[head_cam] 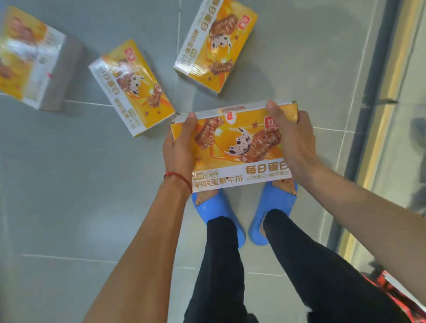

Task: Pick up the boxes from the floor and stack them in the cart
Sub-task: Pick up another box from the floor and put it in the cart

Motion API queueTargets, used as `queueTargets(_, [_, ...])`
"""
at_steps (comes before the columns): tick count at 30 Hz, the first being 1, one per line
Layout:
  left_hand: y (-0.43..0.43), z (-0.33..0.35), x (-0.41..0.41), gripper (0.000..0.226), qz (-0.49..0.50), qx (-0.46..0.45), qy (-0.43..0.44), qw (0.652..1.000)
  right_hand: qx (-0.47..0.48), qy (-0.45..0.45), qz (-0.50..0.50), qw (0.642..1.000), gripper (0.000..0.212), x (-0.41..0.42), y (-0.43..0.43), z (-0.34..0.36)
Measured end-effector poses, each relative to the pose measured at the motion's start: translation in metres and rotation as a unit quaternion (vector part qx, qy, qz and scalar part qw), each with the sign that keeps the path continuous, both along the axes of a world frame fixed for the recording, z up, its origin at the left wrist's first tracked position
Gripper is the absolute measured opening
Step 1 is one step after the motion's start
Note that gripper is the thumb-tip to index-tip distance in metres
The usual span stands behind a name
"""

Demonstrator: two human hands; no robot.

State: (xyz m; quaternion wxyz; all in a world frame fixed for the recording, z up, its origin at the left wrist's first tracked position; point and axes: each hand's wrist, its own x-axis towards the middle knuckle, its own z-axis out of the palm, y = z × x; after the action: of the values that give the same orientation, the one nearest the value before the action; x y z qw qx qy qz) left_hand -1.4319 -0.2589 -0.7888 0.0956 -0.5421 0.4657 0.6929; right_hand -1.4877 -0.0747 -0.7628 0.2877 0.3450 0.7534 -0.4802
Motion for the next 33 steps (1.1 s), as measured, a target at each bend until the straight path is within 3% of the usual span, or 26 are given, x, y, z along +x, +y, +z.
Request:
queueTargets(2, [-0.011,0.050,-0.004,0.016,0.013,-0.007,0.015,1.000,-0.011,0.015,-0.007,1.000,0.051,-0.004,-0.013,0.051])
queueTargets(6, [-0.030,0.150,0.001,0.039,0.041,-0.015,0.058,0.997,-0.042,0.045,0.000,0.998,0.054,-0.009,-0.035,0.151])
queueTargets(17, [-0.042,0.385,0.079,0.031,0.127,-0.052,0.097,0.986,-0.104,0.065,0.104,0.987,0.051,0.023,-0.067,0.372])
queueTargets(22, [-0.040,0.450,0.129,0.039,0.203,-0.114,0.122,0.965,-0.171,0.085,0.177,0.965,0.043,0.050,-0.079,0.434])
queueTargets(27, [-0.027,0.494,0.194,0.053,0.313,-0.159,0.142,0.926,-0.215,0.090,0.281,0.931,0.056,0.081,-0.100,0.479])
queueTargets(30, [-0.014,0.514,0.240,0.059,0.367,-0.168,0.143,0.904,-0.234,0.079,0.345,0.906,0.051,0.112,-0.111,0.499])
queueTargets(33, [-0.005,0.531,0.290,0.052,0.420,-0.192,0.146,0.875,-0.249,0.067,0.394,0.882,0.057,0.151,-0.121,0.511])
